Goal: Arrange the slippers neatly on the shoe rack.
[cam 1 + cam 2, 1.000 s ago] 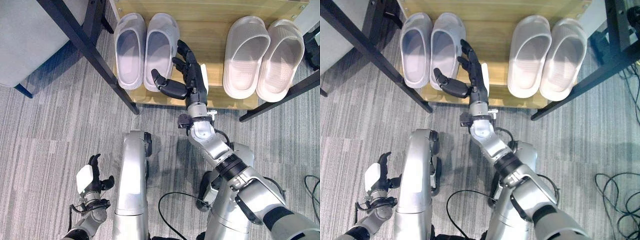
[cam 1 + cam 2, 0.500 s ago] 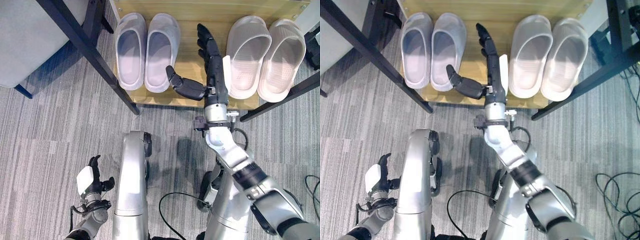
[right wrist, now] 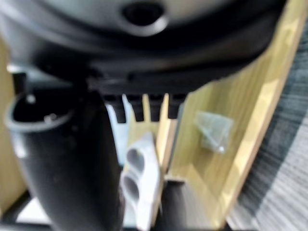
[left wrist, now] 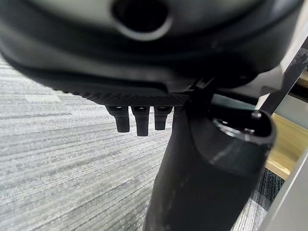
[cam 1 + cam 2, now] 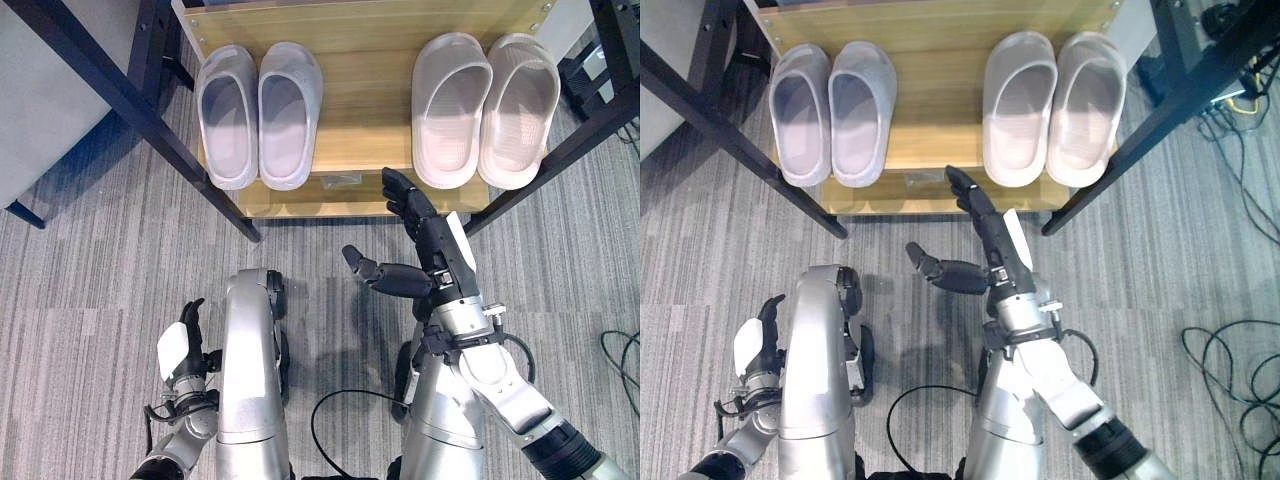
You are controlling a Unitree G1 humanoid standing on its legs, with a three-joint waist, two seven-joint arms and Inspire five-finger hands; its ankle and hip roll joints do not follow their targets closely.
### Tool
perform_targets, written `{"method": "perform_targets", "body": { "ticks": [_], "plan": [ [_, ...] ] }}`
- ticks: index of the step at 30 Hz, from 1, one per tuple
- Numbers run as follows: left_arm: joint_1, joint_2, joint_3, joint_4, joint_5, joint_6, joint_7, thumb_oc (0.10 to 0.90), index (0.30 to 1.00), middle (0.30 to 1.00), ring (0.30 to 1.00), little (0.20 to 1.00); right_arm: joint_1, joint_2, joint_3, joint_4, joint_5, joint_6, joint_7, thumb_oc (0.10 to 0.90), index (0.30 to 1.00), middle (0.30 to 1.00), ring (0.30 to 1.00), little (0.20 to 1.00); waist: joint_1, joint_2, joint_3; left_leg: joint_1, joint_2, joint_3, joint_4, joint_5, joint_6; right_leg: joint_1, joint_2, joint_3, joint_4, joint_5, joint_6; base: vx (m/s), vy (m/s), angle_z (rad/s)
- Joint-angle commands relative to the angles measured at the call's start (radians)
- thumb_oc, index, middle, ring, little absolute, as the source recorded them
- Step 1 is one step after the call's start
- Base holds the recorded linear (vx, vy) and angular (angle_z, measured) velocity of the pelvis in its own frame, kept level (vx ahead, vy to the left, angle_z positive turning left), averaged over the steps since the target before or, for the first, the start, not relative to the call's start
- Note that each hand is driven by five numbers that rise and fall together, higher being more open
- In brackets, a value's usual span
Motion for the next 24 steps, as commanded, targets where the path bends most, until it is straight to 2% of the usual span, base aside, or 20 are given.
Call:
{"method": "perform_targets", "body": {
  "ticks": [1,4,7,10,11,12,13,14,15,16,17,18,22,23,24],
  "plan": [
    [0.036,0.050,0.042,-0.009,-0.001,-0.032,0.028,0.800,0.900,0.900,0.900,0.900,-0.039,-0.019,-0.053,-0.170,-0.006,-0.088,0.018,0.800,0.900,0.900,0.900,0.900,0.053,-0.021,-0.040,0.015,-0.033,0.007,-0.009,-0.020,0.035,-0.003,0.004,0.007,-0.051,0.065,-0.149,0.00,0.000,0.00],
    [0.038,0.042,0.042,0.014,-0.009,-0.033,0.019,0.800,0.900,0.900,0.900,0.900,-0.032,-0.029,-0.056,-0.187,0.004,-0.098,0.033,0.800,0.900,0.900,0.900,0.900,0.051,-0.022,-0.040,0.015,-0.032,0.004,-0.010,-0.018,0.034,-0.003,0.003,0.004,-0.048,0.061,-0.149,0.00,0.000,0.00],
    [0.024,0.012,0.067,0.062,-0.038,-0.044,0.001,0.800,0.900,0.900,0.900,0.900,-0.019,-0.107,-0.056,-0.270,0.065,-0.116,0.133,0.800,0.900,0.900,0.900,0.900,0.045,-0.036,-0.040,0.015,-0.033,0.009,-0.016,-0.018,0.032,-0.003,0.011,0.009,-0.051,0.065,-0.147,0.00,-0.012,0.00],
    [0.002,-0.018,0.088,0.065,-0.081,-0.060,-0.013,0.800,0.900,0.900,0.900,0.900,0.030,-0.118,-0.094,-0.268,0.069,-0.126,0.130,0.800,0.900,0.900,0.900,0.900,0.039,-0.043,-0.040,0.015,-0.028,0.033,-0.061,-0.006,0.039,-0.003,0.014,0.008,-0.090,0.078,-0.147,0.00,0.000,0.00],
    [-0.024,-0.032,0.098,0.058,-0.100,-0.074,-0.010,0.800,0.900,0.900,0.900,0.900,0.047,-0.109,-0.101,-0.260,0.076,-0.138,0.132,0.800,0.900,0.900,0.900,0.900,0.039,-0.050,-0.040,0.015,-0.023,0.053,-0.109,0.002,0.042,-0.003,0.014,0.003,-0.131,0.089,-0.148,-0.11,0.025,0.04],
    [-0.073,-0.040,0.100,0.018,-0.107,-0.090,-0.004,0.800,0.900,0.900,0.900,0.900,0.065,-0.088,-0.137,-0.242,0.129,-0.162,0.148,0.800,0.900,0.900,0.900,0.900,0.040,-0.063,-0.040,0.015,-0.027,0.076,-0.221,0.033,0.044,-0.002,0.010,-0.007,-0.227,0.122,-0.155,-0.12,0.028,0.09],
    [-0.075,-0.040,0.099,0.018,-0.107,-0.090,-0.004,0.800,0.900,0.900,0.900,0.900,0.065,-0.088,-0.139,-0.242,0.132,-0.163,0.150,0.800,0.900,0.900,0.900,0.900,0.040,-0.063,-0.040,0.015,-0.028,0.077,-0.226,0.037,0.044,-0.002,0.009,-0.008,-0.231,0.125,-0.156,-0.20,0.067,0.12],
    [-0.120,-0.043,0.087,-0.045,-0.098,-0.095,-0.009,0.800,0.900,0.900,0.900,0.900,0.075,-0.026,-0.156,-0.192,0.251,-0.169,0.195,0.800,0.900,0.900,0.900,0.900,0.040,-0.047,-0.040,0.015,-0.045,0.073,-0.344,0.100,0.046,0.032,-0.003,-0.051,-0.338,0.156,-0.156,-0.11,0.054,0.13],
    [-0.121,-0.042,0.087,-0.045,-0.098,-0.094,-0.009,0.800,0.900,0.900,0.900,0.900,0.075,-0.026,-0.156,-0.191,0.252,-0.170,0.196,0.800,0.900,0.900,0.900,0.900,0.040,-0.045,-0.040,0.015,-0.046,0.071,-0.346,0.102,0.046,0.034,-0.005,-0.054,-0.341,0.157,-0.157,-0.17,0.085,0.27],
    [-0.146,-0.059,0.087,-0.080,-0.108,-0.104,-0.038,0.800,0.900,0.900,0.900,0.900,0.079,0.035,-0.156,-0.142,0.309,-0.162,0.223,0.800,0.900,0.900,0.900,0.900,0.042,-0.029,-0.042,0.015,-0.061,0.060,-0.435,0.160,0.044,0.063,-0.010,-0.088,-0.428,0.179,-0.149,-0.05,0.145,0.40],
    [-0.168,-0.118,0.073,-0.053,-0.169,-0.117,-0.082,0.800,0.900,0.900,0.900,0.900,0.096,0.140,-0.100,0.009,0.333,-0.147,0.210,0.800,0.900,0.900,0.900,0.900,0.041,-0.011,-0.142,0.016,-0.059,0.032,-0.592,0.238,0.044,0.083,-0.044,-0.142,-0.581,0.217,-0.142,-0.05,0.175,0.43],
    [-0.174,-0.125,0.067,-0.044,-0.177,-0.120,-0.091,0.800,0.900,0.900,0.900,0.900,0.092,0.153,-0.089,0.032,0.327,-0.145,0.207,0.800,0.900,0.900,0.900,0.900,0.042,-0.012,-0.153,0.039,-0.056,0.032,-0.633,0.246,0.048,0.102,-0.054,-0.158,-0.624,0.226,-0.142,0.02,0.158,0.36],
    [-0.152,-0.139,0.053,0.017,-0.168,-0.119,-0.134,0.800,0.900,0.900,0.900,0.900,0.132,0.218,-0.075,0.193,0.241,-0.137,0.167,0.800,0.900,0.900,0.900,0.900,0.038,-0.032,-0.199,0.231,-0.035,0.020,-0.888,0.307,0.040,0.293,-0.076,-0.227,-0.884,0.280,-0.131,0.00,0.036,0.15],
    [-0.151,-0.138,0.053,0.017,-0.169,-0.119,-0.134,0.800,0.900,0.900,0.900,0.900,0.132,0.219,-0.075,0.194,0.240,-0.138,0.167,0.800,0.900,0.900,0.900,0.900,0.038,-0.031,-0.195,0.238,-0.035,0.019,-0.894,0.309,0.040,0.301,-0.076,-0.230,-0.890,0.282,-0.132,0.01,0.048,0.11],
    [-0.136,-0.137,0.054,0.027,-0.170,-0.117,-0.153,0.800,0.900,0.900,0.900,0.900,0.148,0.262,-0.096,0.322,0.246,-0.123,0.139,0.800,0.900,0.900,0.900,0.900,0.038,-0.035,-0.209,0.338,-0.028,0.025,-1.017,0.345,0.036,0.396,-0.081,-0.261,-1.023,0.321,-0.121,0.03,0.005,0.10]
  ]
}}
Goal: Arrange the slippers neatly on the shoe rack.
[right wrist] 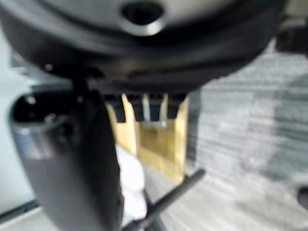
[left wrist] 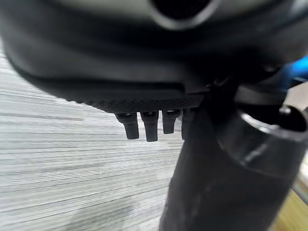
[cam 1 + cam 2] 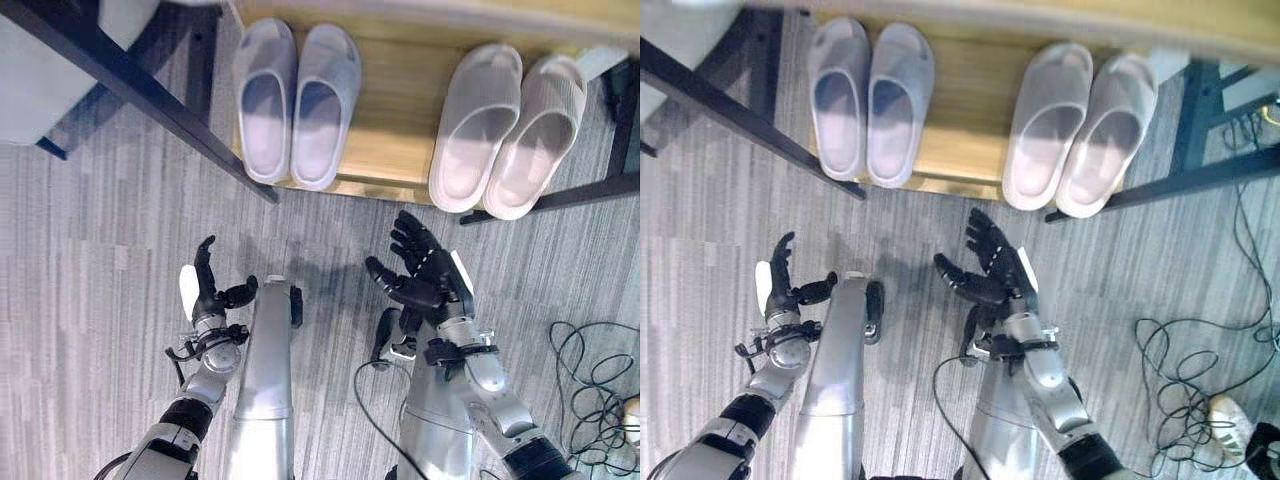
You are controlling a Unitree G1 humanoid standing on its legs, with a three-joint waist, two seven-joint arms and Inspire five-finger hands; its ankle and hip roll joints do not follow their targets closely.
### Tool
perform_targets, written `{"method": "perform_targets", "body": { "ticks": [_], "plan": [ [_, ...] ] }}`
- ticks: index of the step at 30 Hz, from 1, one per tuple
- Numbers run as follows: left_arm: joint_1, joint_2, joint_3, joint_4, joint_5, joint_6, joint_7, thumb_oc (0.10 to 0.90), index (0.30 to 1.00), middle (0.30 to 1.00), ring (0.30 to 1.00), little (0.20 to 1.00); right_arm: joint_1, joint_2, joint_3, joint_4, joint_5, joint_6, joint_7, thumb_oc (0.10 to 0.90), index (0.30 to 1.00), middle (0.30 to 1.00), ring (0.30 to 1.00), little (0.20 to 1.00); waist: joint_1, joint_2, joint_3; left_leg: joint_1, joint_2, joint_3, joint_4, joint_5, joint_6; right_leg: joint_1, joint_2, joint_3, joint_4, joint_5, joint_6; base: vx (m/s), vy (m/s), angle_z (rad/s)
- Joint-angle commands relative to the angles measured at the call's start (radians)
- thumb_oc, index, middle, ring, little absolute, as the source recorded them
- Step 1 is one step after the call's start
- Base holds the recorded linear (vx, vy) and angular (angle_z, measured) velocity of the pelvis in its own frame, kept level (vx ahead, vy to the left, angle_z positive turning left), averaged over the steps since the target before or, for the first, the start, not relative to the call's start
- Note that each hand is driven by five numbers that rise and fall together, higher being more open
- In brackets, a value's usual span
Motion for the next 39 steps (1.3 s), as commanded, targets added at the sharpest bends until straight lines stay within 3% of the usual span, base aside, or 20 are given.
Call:
{"method": "perform_targets", "body": {
  "ticks": [1,2,3,7,10,11,12,17,20,23,30,39],
  "plan": [
    [0.103,-0.027,-0.039,0.042,0.000,-0.058,-0.029,0.800,0.900,0.900,0.900,0.900,0.099,0.052,-0.051,0.037,-0.046,-0.071,-0.055,0.800,0.900,0.900,0.900,0.900,-0.004,-0.033,-0.156,0.036,-0.004,0.001,-0.179,0.100,0.048,0.037,-0.007,-0.004,-0.211,0.133,-0.016,0.03,0.006,0.07],
    [0.102,-0.027,-0.039,0.042,0.000,-0.058,-0.029,0.800,0.900,0.900,0.900,0.900,0.099,0.052,-0.051,0.037,-0.046,-0.071,-0.055,0.800,0.900,0.900,0.900,0.900,-0.004,-0.033,-0.156,0.037,-0.004,0.001,-0.179,0.100,0.048,0.037,-0.007,-0.004,-0.211,0.134,-0.016,0.06,-0.034,0.07],
    [0.106,-0.031,-0.028,0.098,-0.002,-0.050,-0.049,0.800,0.900,0.900,0.900,0.900,0.107,0.088,-0.078,0.172,-0.073,-0.062,-0.091,0.800,0.900,0.900,0.900,0.900,-0.010,-0.041,-0.171,0.127,-0.001,0.005,-0.306,0.138,0.043,0.132,-0.008,-0.037,-0.355,0.175,-0.006,0.07,-0.032,0.07],
    [0.126,-0.037,-0.014,0.201,0.018,-0.030,-0.091,0.800,0.900,0.900,0.900,0.900,0.114,0.133,-0.141,0.455,-0.103,-0.045,-0.135,0.800,0.900,0.900,0.900,0.900,-0.012,-0.053,-0.226,0.322,0.012,-0.018,-0.553,0.210,0.034,0.328,0.018,-0.101,-0.593,0.245,0.023,0.10,-0.033,0.02],
    [0.171,-0.030,-0.008,0.244,0.040,-0.023,-0.138,0.800,0.900,0.900,0.900,0.900,0.142,0.146,-0.179,0.605,-0.119,-0.025,-0.126,0.800,0.900,0.900,0.900,0.900,-0.005,-0.057,-0.264,0.497,0.019,-0.029,-0.717,0.250,0.029,0.497,0.035,-0.145,-0.737,0.291,0.051,0.16,-0.028,0.06],
    [0.171,-0.030,-0.008,0.244,0.040,-0.023,-0.138,0.800,0.900,0.900,0.900,0.900,0.142,0.146,-0.179,0.605,-0.119,-0.025,-0.126,0.800,0.900,0.900,0.900,0.900,-0.005,-0.057,-0.264,0.498,0.019,-0.029,-0.718,0.250,0.029,0.497,0.035,-0.145,-0.738,0.291,0.051,0.11,-0.005,0.13],
    [0.192,-0.032,-0.014,0.286,0.059,-0.016,-0.181,0.800,0.900,0.900,0.900,0.900,0.151,0.155,-0.200,0.706,-0.135,-0.007,-0.119,0.800,0.900,0.900,0.900,0.900,-0.005,-0.057,-0.297,0.601,0.019,-0.028,-0.832,0.305,0.027,0.607,0.047,-0.172,-0.858,0.349,0.056,0.10,0.008,0.11],
    [0.251,-0.061,-0.051,0.373,0.119,0.004,-0.282,0.800,0.900,0.900,0.900,0.900,0.173,0.173,-0.233,0.886,-0.151,0.038,-0.092,0.800,0.900,0.900,0.900,0.900,-0.007,-0.050,-0.353,0.852,0.020,0.005,-1.037,0.351,0.014,0.848,0.080,-0.177,-1.072,0.424,0.090,0.14,0.020,-0.04],
    [0.260,-0.074,-0.057,0.399,0.127,0.011,-0.320,0.800,0.900,0.900,0.900,0.900,0.177,0.182,-0.242,0.957,-0.167,0.058,-0.090,0.800,0.900,0.900,0.900,0.900,-0.007,-0.044,-0.379,0.943,0.020,0.018,-1.136,0.380,0.007,0.923,0.093,-0.173,-1.165,0.458,0.104,0.09,0.012,-0.12],
    [0.274,-0.105,-0.068,0.415,0.134,0.016,-0.366,0.800,0.900,0.900,0.900,0.900,0.192,0.189,-0.254,1.053,-0.205,0.098,-0.104,0.800,0.900,0.900,0.900,0.900,0.012,-0.031,-0.435,1.098,0.004,0.045,-1.301,0.416,-0.001,1.052,0.118,-0.168,-1.337,0.509,0.126,0.07,-0.011,-0.11],
    [0.277,-0.147,-0.103,0.431,0.131,0.021,-0.422,0.800,0.900,0.900,0.900,0.900,0.228,0.197,-0.262,1.132,-0.223,0.137,-0.100,0.800,0.900,0.900,0.900,0.900,0.018,-0.012,-0.494,1.248,0.004,0.065,-1.479,0.471,-0.002,1.201,0.161,-0.160,-1.502,0.534,0.130,-0.01,-0.054,-0.09],
    [0.253,-0.179,-0.180,0.378,0.100,0.007,-0.452,0.800,0.900,0.900,0.900,0.900,0.244,0.196,-0.230,1.159,-0.247,0.147,-0.106,0.800,0.900,0.900,0.900,0.900,0.023,0.003,-0.503,1.272,0.024,0.057,-1.518,0.500,-0.016,1.257,0.188,-0.163,-1.610,0.560,0.126,-0.08,-0.074,-0.02]
  ]
}}
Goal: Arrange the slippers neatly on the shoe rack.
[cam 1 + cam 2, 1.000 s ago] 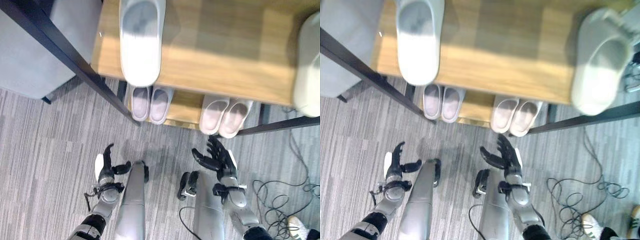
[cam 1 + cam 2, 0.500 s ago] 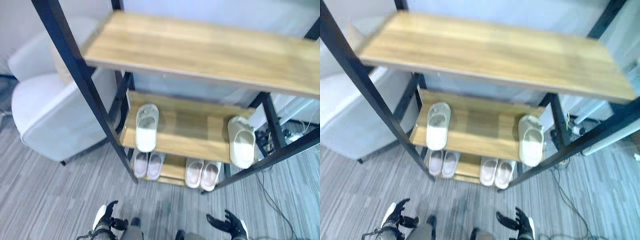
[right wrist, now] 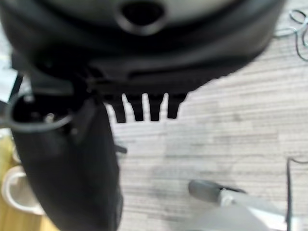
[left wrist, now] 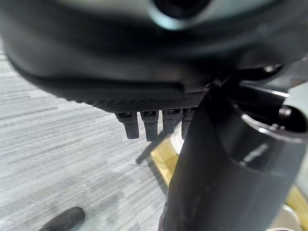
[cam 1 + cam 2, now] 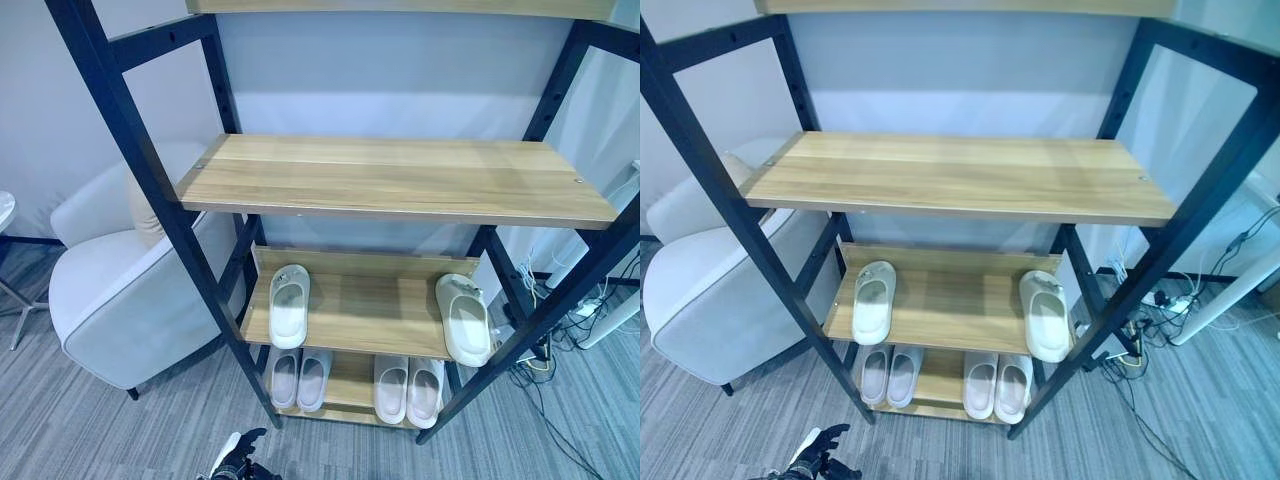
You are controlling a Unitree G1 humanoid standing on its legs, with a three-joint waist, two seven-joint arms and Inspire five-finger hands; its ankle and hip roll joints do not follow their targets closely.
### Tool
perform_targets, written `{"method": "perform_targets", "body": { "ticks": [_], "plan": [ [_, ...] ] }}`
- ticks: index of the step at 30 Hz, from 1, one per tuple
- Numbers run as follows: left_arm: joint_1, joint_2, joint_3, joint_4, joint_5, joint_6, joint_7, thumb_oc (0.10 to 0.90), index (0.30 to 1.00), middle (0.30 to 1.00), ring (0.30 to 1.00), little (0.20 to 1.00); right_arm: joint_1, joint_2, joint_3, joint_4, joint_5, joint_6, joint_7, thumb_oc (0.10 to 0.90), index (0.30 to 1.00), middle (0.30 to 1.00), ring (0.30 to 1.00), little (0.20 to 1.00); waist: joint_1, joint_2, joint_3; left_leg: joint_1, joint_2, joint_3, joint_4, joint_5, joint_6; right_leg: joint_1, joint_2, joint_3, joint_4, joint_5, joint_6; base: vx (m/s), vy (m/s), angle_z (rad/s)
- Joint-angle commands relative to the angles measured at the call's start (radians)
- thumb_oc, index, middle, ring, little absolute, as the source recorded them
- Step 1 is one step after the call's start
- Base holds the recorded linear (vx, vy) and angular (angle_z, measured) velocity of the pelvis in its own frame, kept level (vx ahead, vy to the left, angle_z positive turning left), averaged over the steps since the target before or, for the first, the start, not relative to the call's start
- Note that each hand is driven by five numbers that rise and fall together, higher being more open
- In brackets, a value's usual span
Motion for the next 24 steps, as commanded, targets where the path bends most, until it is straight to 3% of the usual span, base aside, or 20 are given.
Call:
{"method": "perform_targets", "body": {
  "ticks": [1,6,8,9,10,12,18,24],
  "plan": [
    [-0.087,-0.065,-0.044,-0.017,-0.021,-0.040,-0.019,0.800,0.900,0.900,0.900,0.900,-0.035,-0.034,0.007,0.019,-0.017,-0.020,-0.036,0.800,0.900,0.900,0.900,0.900,0.034,-0.001,0.027,0.000,-0.021,-0.047,-0.043,0.023,-0.020,-0.030,0.015,-0.024,0.007,-0.028,0.049,-0.05,-0.038,0.01],
    [-0.073,-0.047,-0.118,-0.130,-0.022,-0.051,-0.054,0.800,0.900,0.900,0.900,0.900,-0.021,-0.027,0.020,-0.003,-0.028,-0.022,-0.032,0.800,0.900,0.900,0.900,0.900,0.025,0.014,0.039,0.001,-0.022,-0.049,-0.043,0.027,-0.019,-0.027,0.013,-0.025,0.007,-0.026,0.051,-0.03,-0.009,0.04],
    [-0.034,0.031,-0.185,-0.349,-0.021,-0.064,-0.105,0.800,0.900,0.900,0.900,0.900,-0.022,-0.041,0.018,-0.022,-0.039,-0.023,-0.038,0.800,0.900,0.900,0.900,0.900,0.022,0.025,0.047,-0.006,-0.026,-0.055,-0.043,0.029,-0.017,-0.031,0.009,-0.031,0.007,-0.023,0.052,-0.02,-0.008,0.04],
    [-0.033,0.032,-0.186,-0.349,-0.022,-0.063,-0.105,0.800,0.900,0.900,0.900,0.900,-0.021,-0.040,0.019,-0.022,-0.039,-0.023,-0.038,0.800,0.900,0.900,0.900,0.900,0.023,0.025,0.048,-0.005,-0.026,-0.054,-0.043,0.029,-0.018,-0.030,0.009,-0.031,0.007,-0.024,0.052,-0.02,0.007,0.04],
    [0.007,0.102,-0.202,-0.523,-0.037,-0.073,-0.145,0.800,0.900,0.900,0.900,0.900,-0.028,-0.053,0.017,-0.040,-0.051,-0.021,-0.040,0.800,0.900,0.900,0.900,0.900,0.025,0.036,0.054,-0.011,-0.030,-0.057,-0.043,0.030,-0.017,-0.033,0.006,-0.032,0.007,-0.022,0.054,-0.02,0.012,0.08],
    [0.041,0.177,-0.197,-0.678,-0.060,-0.071,-0.191,0.800,0.900,0.900,0.900,0.900,-0.035,-0.063,0.014,-0.063,-0.062,-0.016,-0.039,0.800,0.900,0.900,0.900,0.900,0.026,0.042,0.060,-0.019,-0.032,-0.058,-0.043,0.036,-0.018,-0.034,0.003,-0.033,0.007,-0.022,0.056,-0.03,0.017,0.08],
    [0.080,0.303,-0.182,-0.951,-0.093,-0.080,-0.258,0.800,0.900,0.900,0.900,0.900,-0.074,-0.116,0.015,-0.089,-0.096,-0.005,-0.045,0.800,0.900,0.900,0.900,0.900,0.035,0.047,0.067,-0.061,-0.043,-0.070,-0.043,0.052,-0.025,-0.056,-0.003,-0.052,0.007,-0.018,0.057,-0.03,0.008,0.05],
    [0.037,0.293,-0.167,-1.096,-0.195,-0.077,-0.265,0.800,0.900,0.900,0.900,0.900,-0.066,-0.101,0.042,-0.102,-0.152,0.015,-0.060,0.800,0.900,0.900,0.900,0.900,0.017,0.056,0.069,-0.073,-0.048,-0.076,-0.043,0.050,-0.027,-0.068,-0.005,-0.056,0.007,-0.018,0.055,0.00,0.004,0.08]
  ]
}}
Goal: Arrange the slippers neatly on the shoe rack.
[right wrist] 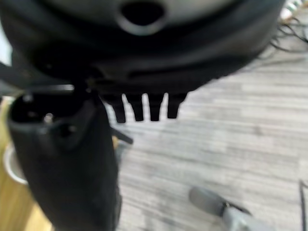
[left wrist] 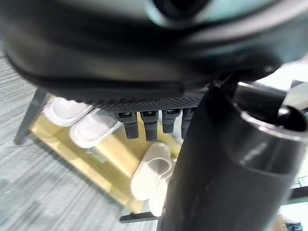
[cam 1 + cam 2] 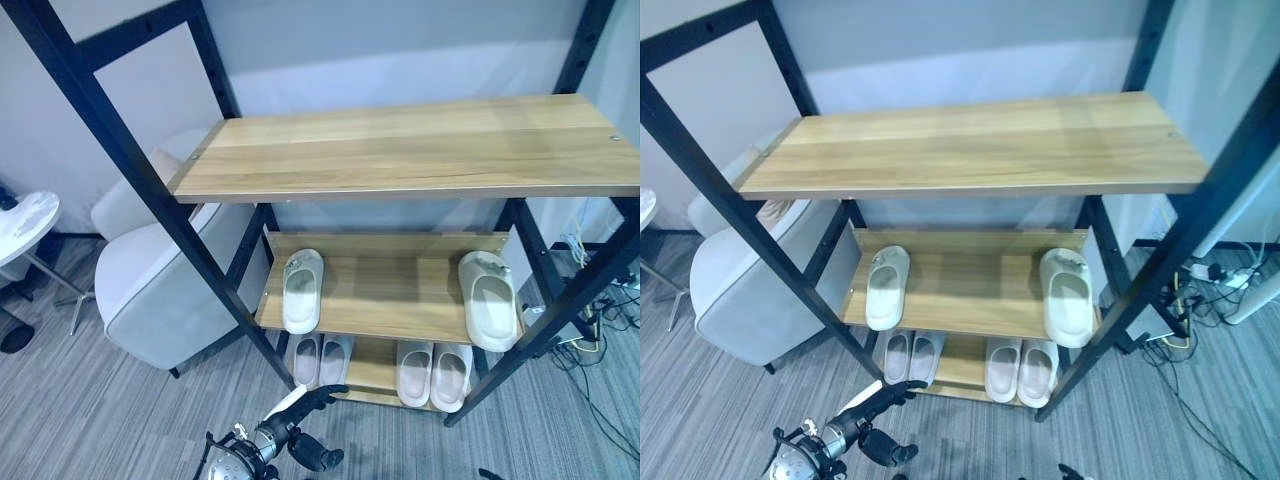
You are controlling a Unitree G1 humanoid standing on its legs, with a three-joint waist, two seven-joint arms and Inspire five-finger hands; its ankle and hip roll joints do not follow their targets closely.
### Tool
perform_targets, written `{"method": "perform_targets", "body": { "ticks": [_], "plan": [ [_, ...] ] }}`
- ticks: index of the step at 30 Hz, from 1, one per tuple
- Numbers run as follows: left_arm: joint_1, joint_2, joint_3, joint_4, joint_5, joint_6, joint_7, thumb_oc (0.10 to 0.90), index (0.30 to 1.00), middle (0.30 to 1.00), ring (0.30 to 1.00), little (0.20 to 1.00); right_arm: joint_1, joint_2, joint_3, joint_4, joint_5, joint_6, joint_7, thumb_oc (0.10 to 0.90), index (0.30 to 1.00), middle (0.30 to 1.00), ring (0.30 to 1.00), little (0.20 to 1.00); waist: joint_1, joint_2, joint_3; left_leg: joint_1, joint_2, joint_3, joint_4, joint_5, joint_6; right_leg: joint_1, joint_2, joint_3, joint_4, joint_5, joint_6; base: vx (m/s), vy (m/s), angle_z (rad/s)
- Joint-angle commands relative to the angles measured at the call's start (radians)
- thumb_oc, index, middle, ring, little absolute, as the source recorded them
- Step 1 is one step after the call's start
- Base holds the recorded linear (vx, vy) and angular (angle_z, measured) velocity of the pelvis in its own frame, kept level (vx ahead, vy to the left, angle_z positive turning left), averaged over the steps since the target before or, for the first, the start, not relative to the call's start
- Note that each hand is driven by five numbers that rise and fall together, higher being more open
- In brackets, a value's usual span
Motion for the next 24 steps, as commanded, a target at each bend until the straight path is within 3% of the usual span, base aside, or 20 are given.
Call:
{"method": "perform_targets", "body": {
  "ticks": [1,9,16,24],
  "plan": [
    [-0.118,-0.004,0.049,-0.143,-0.088,-0.084,0.005,0.800,0.900,0.900,0.900,0.900,-0.007,0.011,0.022,-0.022,-0.054,-0.009,-0.030,0.800,0.900,0.900,0.900,0.900,-0.009,-0.046,-0.016,-0.052,-0.052,-0.029,-0.010,0.008,0.000,-0.056,-0.018,-0.015,0.012,-0.021,0.059,0.00,0.000,0.00],
    [-0.264,-0.013,0.064,-0.253,-0.100,-0.099,0.074,0.800,0.900,0.900,0.900,0.900,0.017,0.037,0.033,-0.048,-0.058,-0.005,-0.036,0.800,0.900,0.900,0.900,0.900,-0.031,-0.044,-0.019,-0.040,-0.054,-0.024,-0.010,0.001,0.001,-0.045,-0.020,-0.014,0.012,-0.026,0.059,0.03,-0.005,0.01],
    [-0.454,-0.020,0.037,-0.217,0.054,-0.114,0.186,0.800,0.900,0.900,0.900,0.900,0.032,0.044,0.025,-0.066,-0.030,-0.008,-0.031,0.800,0.900,0.900,0.900,0.900,-0.066,-0.042,-0.026,-0.034,-0.058,-0.011,-0.010,-0.009,0.004,-0.047,-0.027,0.002,0.012,-0.025,0.064,0.04,0.005,-0.03],
    [-0.629,-0.020,0.041,-0.057,0.292,-0.086,0.305,0.800,0.900,0.900,0.900,0.900,0.055,0.051,0.025,-0.065,-0.029,-0.008,-0.019,0.800,0.900,0.900,0.900,0.900,-0.107,-0.038,-0.034,-0.029,-0.061,0.016,-0.010,-0.024,0.010,-0.058,-0.034,0.023,0.012,-0.017,0.067,0.04,0.018,-0.12]
  ]
}}
